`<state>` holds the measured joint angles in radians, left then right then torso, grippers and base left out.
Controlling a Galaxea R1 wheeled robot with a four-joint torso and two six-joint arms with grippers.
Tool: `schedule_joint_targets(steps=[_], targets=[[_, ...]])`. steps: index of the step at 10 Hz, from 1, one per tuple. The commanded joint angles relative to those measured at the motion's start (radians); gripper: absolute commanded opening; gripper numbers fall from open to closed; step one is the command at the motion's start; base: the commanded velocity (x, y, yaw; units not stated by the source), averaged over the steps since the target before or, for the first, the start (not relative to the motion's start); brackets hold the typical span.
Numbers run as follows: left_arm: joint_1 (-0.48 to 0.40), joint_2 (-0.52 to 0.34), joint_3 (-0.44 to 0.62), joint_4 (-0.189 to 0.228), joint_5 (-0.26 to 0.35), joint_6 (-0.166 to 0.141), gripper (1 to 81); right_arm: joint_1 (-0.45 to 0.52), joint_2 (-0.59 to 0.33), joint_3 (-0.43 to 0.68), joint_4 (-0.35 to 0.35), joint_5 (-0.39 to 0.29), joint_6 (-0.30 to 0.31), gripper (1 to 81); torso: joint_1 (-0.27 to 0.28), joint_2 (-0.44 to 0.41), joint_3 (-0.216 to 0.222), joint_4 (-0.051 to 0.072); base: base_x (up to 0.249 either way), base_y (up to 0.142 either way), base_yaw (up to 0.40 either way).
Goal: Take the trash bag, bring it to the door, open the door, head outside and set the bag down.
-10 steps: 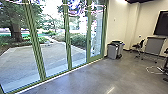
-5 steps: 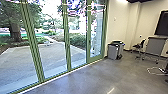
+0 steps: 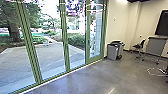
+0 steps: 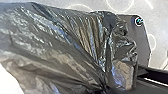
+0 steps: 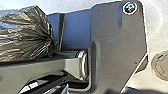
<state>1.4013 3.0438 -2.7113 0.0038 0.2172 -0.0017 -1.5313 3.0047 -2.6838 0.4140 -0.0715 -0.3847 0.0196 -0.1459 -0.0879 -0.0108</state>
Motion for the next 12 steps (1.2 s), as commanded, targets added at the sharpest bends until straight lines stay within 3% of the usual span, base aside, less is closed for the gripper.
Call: schedule_joint_targets(steps=[1,12], targets=[[-0.070,0.003,0.005,0.002,0.065,0.000,1.0,0.058,-0.002,0.003,-0.003,-0.067,-0.005,81.1,0.000,0.000,0.000,0.000,0.135,-0.084,0.000],[-0.070,0.004,0.005,0.002,0.063,0.000,1.0,0.056,-0.002,0.000,-0.003,-0.065,-0.005,81.1,0.000,0.000,0.000,0.000,0.140,-0.096,0.000]])
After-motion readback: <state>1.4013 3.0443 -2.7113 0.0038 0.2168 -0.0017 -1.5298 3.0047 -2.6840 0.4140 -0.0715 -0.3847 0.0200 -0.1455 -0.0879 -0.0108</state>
